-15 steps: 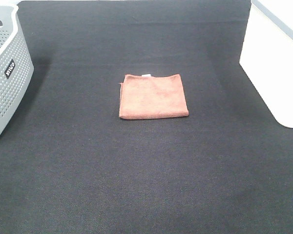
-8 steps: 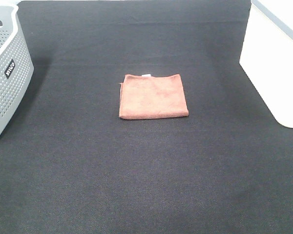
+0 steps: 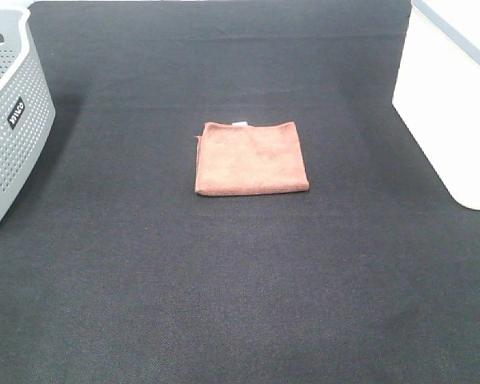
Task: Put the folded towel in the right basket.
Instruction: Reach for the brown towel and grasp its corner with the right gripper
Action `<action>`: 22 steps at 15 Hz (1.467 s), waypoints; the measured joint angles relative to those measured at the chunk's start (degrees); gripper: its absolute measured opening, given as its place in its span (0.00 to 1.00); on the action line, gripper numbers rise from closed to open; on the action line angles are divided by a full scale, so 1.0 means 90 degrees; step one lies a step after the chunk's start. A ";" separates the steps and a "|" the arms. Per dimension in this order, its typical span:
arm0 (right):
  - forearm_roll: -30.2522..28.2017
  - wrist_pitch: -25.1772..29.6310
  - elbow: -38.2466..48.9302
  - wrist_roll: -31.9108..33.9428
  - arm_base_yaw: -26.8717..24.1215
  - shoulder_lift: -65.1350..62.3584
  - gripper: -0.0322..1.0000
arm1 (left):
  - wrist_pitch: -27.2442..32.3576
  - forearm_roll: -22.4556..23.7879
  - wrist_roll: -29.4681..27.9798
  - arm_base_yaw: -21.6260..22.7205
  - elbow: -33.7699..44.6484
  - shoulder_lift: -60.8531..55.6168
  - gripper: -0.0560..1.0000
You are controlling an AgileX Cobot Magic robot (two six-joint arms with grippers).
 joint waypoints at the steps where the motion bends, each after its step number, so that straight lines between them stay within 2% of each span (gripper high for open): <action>1: 0.0000 0.0000 0.0000 0.0000 0.0000 0.0000 0.76 | 0.0000 0.0000 0.0000 0.0000 0.0000 0.0000 0.88; 5: 0.0000 0.0000 0.0000 0.0000 0.0000 0.0000 0.76 | 0.0000 0.0000 0.0000 0.0000 0.0000 0.0000 0.88; 7: 0.0006 -0.0236 -0.0083 0.0000 0.0000 0.0414 0.76 | 0.0000 0.0000 0.0000 0.0000 0.0000 0.0000 0.88; 9: 0.0070 -0.0847 -0.0204 0.0000 0.0000 0.1101 0.76 | 0.0000 0.0000 0.0000 0.0000 0.0000 0.0000 0.88; 10: 0.0172 -0.1350 -0.0325 0.0000 0.0000 0.1783 0.76 | 0.0000 0.0000 0.0000 0.0000 0.0000 0.0000 0.88; 11: 0.0172 -0.1350 -0.0325 0.0000 0.0000 0.1783 0.76 | 0.0000 0.0000 0.0000 0.0000 0.0000 0.0000 0.88; 13: 0.0185 -0.2101 -0.0560 0.0000 0.0000 0.2839 0.76 | 0.0000 0.0000 0.0000 0.0000 0.0000 0.0000 0.88; 16: 0.0204 -0.2814 -0.1432 -0.0057 0.0000 0.4851 0.76 | 0.0000 0.0000 0.0000 0.0000 0.0000 0.0000 0.88; 19: 0.0509 -0.2820 -0.2489 -0.0471 0.0000 0.6544 0.76 | 0.0000 0.0000 0.0000 0.0000 0.0000 0.0000 0.88; 22: 0.1140 -0.2375 -0.3699 -0.0955 0.0000 0.8117 0.76 | 0.0000 0.0000 0.0000 0.0000 0.0000 0.0000 0.88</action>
